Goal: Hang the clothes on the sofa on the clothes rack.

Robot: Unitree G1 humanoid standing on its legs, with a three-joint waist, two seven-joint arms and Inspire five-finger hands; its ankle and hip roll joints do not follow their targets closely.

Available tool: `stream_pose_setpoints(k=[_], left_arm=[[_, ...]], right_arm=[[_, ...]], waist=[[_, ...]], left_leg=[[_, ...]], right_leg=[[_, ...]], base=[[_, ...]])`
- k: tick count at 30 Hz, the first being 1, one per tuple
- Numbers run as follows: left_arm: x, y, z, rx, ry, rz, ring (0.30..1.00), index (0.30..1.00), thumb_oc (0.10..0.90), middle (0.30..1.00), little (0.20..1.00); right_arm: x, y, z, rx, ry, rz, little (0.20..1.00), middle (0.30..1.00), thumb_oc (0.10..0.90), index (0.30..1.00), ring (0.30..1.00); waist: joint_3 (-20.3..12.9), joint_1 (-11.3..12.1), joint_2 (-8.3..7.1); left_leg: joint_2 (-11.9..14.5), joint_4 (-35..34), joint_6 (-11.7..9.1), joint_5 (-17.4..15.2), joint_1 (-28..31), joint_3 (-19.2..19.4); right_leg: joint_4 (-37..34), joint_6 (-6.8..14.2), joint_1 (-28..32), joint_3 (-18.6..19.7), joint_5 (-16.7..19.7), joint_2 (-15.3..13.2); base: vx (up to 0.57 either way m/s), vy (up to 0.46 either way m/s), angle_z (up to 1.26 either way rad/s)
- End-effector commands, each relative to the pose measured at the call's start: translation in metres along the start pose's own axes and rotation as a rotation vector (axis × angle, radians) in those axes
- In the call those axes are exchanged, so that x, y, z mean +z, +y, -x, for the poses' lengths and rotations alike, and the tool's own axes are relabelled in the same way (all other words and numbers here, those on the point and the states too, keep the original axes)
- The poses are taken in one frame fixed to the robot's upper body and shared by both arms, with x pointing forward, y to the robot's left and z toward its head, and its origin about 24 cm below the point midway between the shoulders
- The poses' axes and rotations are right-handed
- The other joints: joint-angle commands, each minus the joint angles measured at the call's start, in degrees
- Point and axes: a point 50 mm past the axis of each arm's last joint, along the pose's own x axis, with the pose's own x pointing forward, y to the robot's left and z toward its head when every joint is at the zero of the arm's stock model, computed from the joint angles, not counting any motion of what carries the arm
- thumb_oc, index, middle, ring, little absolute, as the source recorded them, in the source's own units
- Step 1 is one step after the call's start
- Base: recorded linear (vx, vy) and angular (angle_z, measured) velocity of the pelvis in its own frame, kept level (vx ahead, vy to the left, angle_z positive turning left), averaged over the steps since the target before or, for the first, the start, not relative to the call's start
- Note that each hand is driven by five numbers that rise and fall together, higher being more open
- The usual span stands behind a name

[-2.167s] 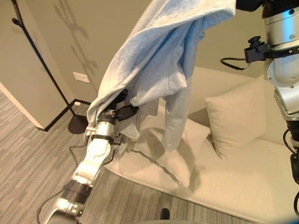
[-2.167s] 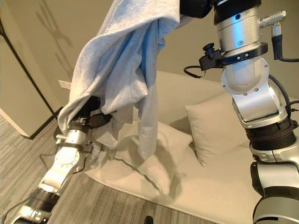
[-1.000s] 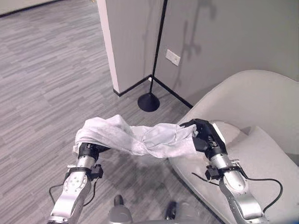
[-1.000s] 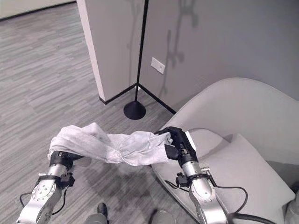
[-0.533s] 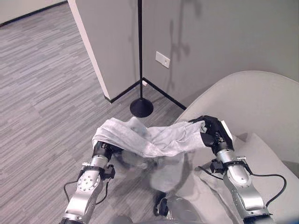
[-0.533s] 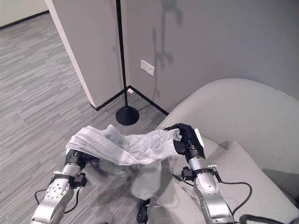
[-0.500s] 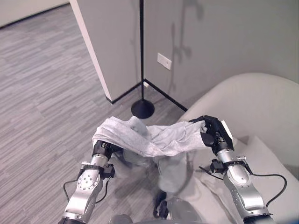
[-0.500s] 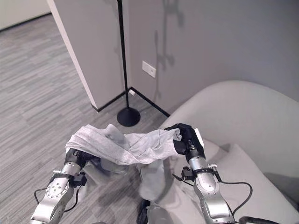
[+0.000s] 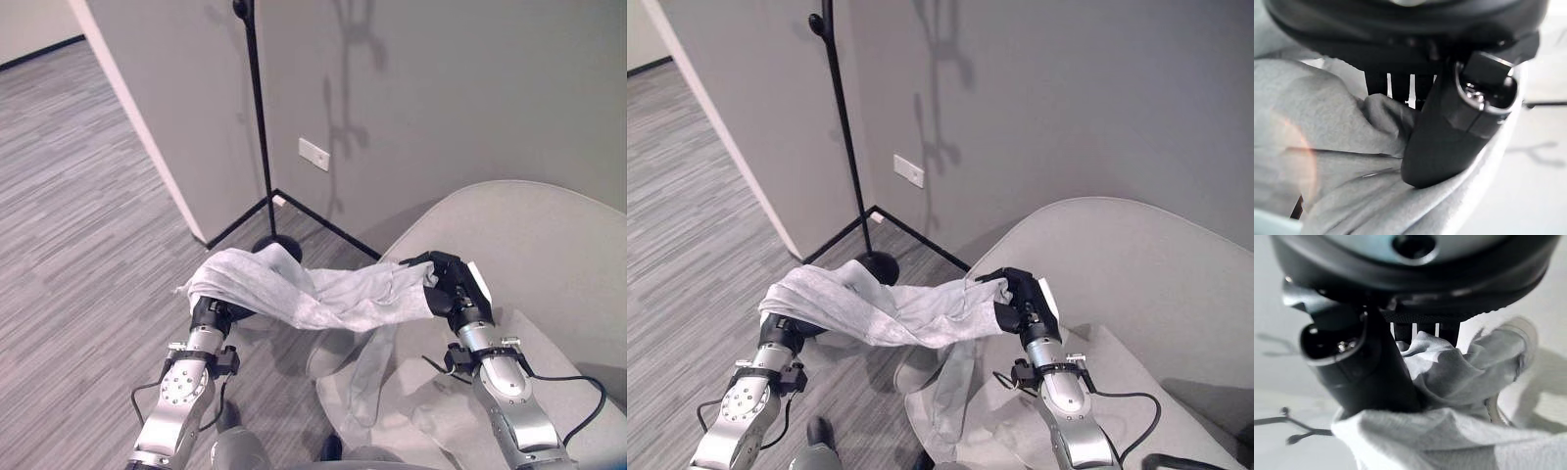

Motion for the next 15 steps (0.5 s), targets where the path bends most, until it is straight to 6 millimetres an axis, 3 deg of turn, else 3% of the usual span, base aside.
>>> stream_pose_setpoints(k=[1, 4, 8, 9, 10, 11, 12, 13, 14, 15], left_arm=[[0.062, 0.003, -0.010, 0.033, -0.349, 0.021, 0.300, 0.300, 0.400, 0.300, 0.300], [0.065, 0.003, -0.011, 0.028, -0.369, -0.002, 0.300, 0.300, 0.400, 0.300, 0.300], [0.066, -0.003, -0.014, -0.014, -0.377, -0.042, 0.300, 0.300, 0.400, 0.300, 0.300], [0.069, -0.005, -0.020, -0.019, -0.386, -0.093, 0.300, 0.300, 0.400, 0.300, 0.300], [0.077, 0.001, -0.025, 0.002, -0.413, -0.165, 0.300, 0.300, 0.400, 0.300, 0.300], [0.082, 0.007, -0.025, 0.026, -0.427, -0.201, 0.300, 0.300, 0.400, 0.300, 0.300], [0.088, 0.017, -0.022, 0.061, -0.454, -0.241, 0.300, 0.300, 0.400, 0.300, 0.300], [0.089, 0.017, -0.022, 0.061, -0.454, -0.242, 0.300, 0.300, 0.400, 0.300, 0.300], [0.090, 0.021, -0.020, 0.081, -0.458, -0.255, 0.300, 0.300, 0.400, 0.300, 0.300], [0.086, 0.025, -0.016, 0.095, -0.436, -0.252, 0.300, 0.300, 0.400, 0.300, 0.300]], right_arm=[[0.057, -0.010, -0.011, 0.003, -0.301, 0.028, 0.300, 0.300, 0.400, 0.300, 0.300], [0.056, -0.007, -0.015, 0.015, -0.294, 0.028, 0.300, 0.300, 0.400, 0.300, 0.300], [0.048, -0.012, -0.011, -0.011, -0.257, 0.057, 0.300, 0.300, 0.400, 0.300, 0.300], [0.041, -0.013, -0.009, -0.059, -0.226, 0.065, 0.300, 0.300, 0.400, 0.300, 0.300], [0.031, -0.011, -0.012, -0.105, -0.185, 0.042, 0.300, 0.300, 0.400, 0.300, 0.300], [0.031, -0.008, -0.014, -0.107, -0.180, 0.039, 0.300, 0.300, 0.400, 0.300, 0.300], [0.035, -0.007, -0.015, -0.114, -0.201, 0.043, 0.300, 0.300, 0.400, 0.300, 0.300], [0.035, -0.007, -0.016, -0.114, -0.202, 0.043, 0.300, 0.300, 0.400, 0.300, 0.300], [0.040, -0.010, -0.016, -0.135, -0.224, 0.065, 0.300, 0.300, 0.400, 0.300, 0.300], [0.040, -0.011, -0.014, -0.136, -0.223, 0.075, 0.300, 0.300, 0.400, 0.300, 0.300]], waist=[[-1.8, 1.4, 3.64], [-2.2, 2.1, 4.41], [-3.7, 1.6, 4.06], [-4.0, 1.3, 2.77], [-4.3, 1.0, 2.33], [-4.5, 1.3, 2.12], [-4.6, 1.5, 2.65], [-4.6, 1.5, 2.48], [-4.9, 1.9, 2.94], [-4.6, 0.9, 3.15]], left_leg=[[3.6, -1.3, -3.2, 6.6, 0.0, -6.9], [3.0, -0.6, -3.7, 6.8, -0.1, -9.7], [0.8, 10.8, -2.5, 0.4, -3.8, -8.5], [-3.3, 15.1, 0.2, -3.4, -4.4, -7.8], [-5.8, 15.2, 3.9, -5.4, -3.2, -6.0], [-7.4, 14.7, 5.6, -6.2, -1.9, -4.3], [-9.7, 12.8, 8.2, -7.0, 1.6, -1.5], [-9.9, 12.5, 8.4, -6.7, 1.7, -1.3], [-11.1, 11.3, 9.3, -7.4, 3.2, 0.8], [-13.8, 7.5, 10.9, -7.7, 8.0, 2.9]], right_leg=[[-2.3, 6.4, 2.9, -1.6, -1.4, -8.1], [-1.0, 7.4, 4.0, 0.6, -2.6, -9.6], [3.3, 8.9, 4.9, 2.7, -4.6, -13.7], [8.5, 9.5, 2.5, 3.8, -0.7, -16.7], [14.6, 8.8, -1.6, 4.4, 5.7, -18.8], [18.3, 8.3, -4.2, 4.7, 8.3, -20.0], [24.4, 7.2, -7.8, 0.8, 12.2, -22.8], [24.3, 7.3, -7.9, 0.9, 12.4, -23.0], [26.6, 7.1, -8.2, -3.3, 11.7, -24.4], [30.8, 6.6, -10.1, -6.6, 9.0, -22.3]], base=[[0.37, 0.395, -0.72], [0.32, 0.423, -0.73], [0.29, 0.530, -0.53], [0.27, 0.685, -0.07], [0.33, 0.884, -0.43], [0.29, 0.950, -0.37], [0.17, 0.616, -0.69], [0.18, 0.636, -1.07], [0.23, 0.647, -1.09], [0.31, 0.836, -0.90]])
